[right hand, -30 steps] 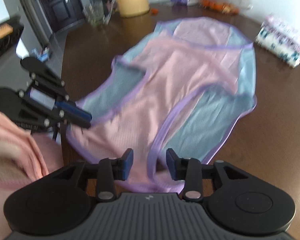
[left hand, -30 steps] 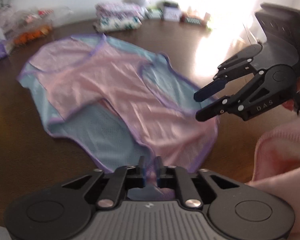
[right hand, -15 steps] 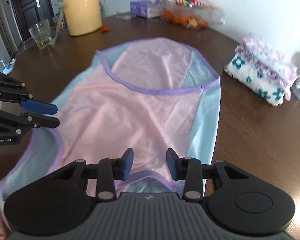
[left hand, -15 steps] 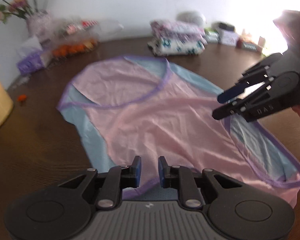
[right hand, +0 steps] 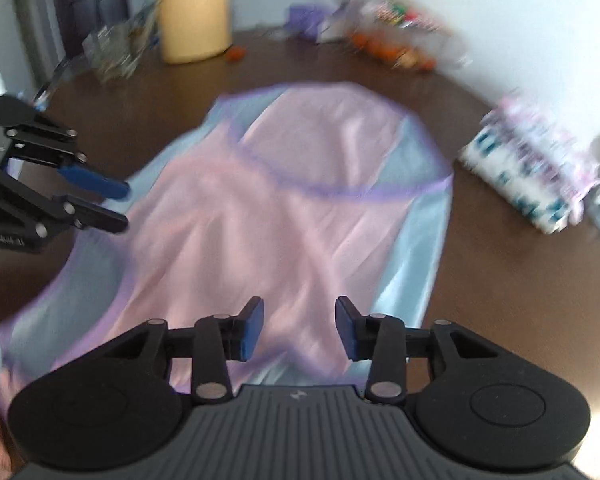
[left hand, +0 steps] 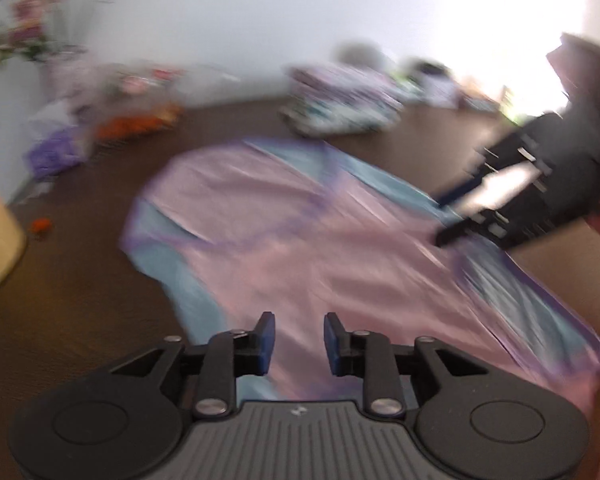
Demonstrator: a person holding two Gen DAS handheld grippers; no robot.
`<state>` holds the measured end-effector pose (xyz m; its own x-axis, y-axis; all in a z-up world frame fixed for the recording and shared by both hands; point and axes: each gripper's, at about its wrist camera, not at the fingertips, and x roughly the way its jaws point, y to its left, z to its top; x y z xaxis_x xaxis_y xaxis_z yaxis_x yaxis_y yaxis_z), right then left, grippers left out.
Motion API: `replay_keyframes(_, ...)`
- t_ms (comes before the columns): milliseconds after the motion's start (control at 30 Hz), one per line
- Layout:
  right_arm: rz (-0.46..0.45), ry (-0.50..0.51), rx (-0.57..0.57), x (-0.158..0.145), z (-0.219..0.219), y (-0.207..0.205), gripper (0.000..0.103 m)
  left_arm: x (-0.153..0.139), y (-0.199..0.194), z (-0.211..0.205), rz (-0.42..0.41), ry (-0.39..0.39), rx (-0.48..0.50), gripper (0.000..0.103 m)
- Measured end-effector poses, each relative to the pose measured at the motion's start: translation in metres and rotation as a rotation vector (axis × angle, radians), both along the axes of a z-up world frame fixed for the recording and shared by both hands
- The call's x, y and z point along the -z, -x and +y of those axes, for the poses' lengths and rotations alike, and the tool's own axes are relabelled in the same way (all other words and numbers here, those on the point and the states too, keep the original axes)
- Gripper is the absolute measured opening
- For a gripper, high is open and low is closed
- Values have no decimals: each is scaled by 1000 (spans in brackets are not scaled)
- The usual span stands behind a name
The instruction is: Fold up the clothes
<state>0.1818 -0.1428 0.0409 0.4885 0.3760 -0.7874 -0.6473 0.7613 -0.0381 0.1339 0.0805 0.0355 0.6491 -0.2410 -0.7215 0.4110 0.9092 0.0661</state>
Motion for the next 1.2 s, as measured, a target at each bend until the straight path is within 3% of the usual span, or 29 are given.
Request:
replay_keyframes(100, 10, 5, 61, 2, 1, -37, 40, 3, -46, 18, 24, -4, -108, 22)
replay_keyframes(200, 51, -7, 93, 13, 0, -69, 40, 13, -85, 38, 76, 28, -160, 9)
replay_keyframes(333, 88, 16, 77, 29, 4, -84, 41, 25, -128, 61, 135, 66, -206, 9)
replay_keyframes(433, 82, 38, 64, 31, 7, -85, 44, 29, -134, 64, 125, 27, -195, 9)
replay_keyframes(567, 38, 28, 25, 2, 18, -83, 44, 14, -118, 64, 74, 28, -166, 10)
replay_keyframes(733, 16, -31, -101, -43, 81, -85, 44, 11, -50, 34, 37, -25, 64, 16)
replay_keyframes(967, 124, 33, -179, -11, 194, -113, 43, 33, 9, 10, 4, -135, 201, 14)
replay_keyframes(1067, 149, 82, -166, 5, 226, -130, 40, 33, 12, 5, 11, -157, 242, 12)
replay_keyframes(1200, 175, 121, -159, 12, 251, -143, 38, 20, -9, 10, 92, -169, 284, 14)
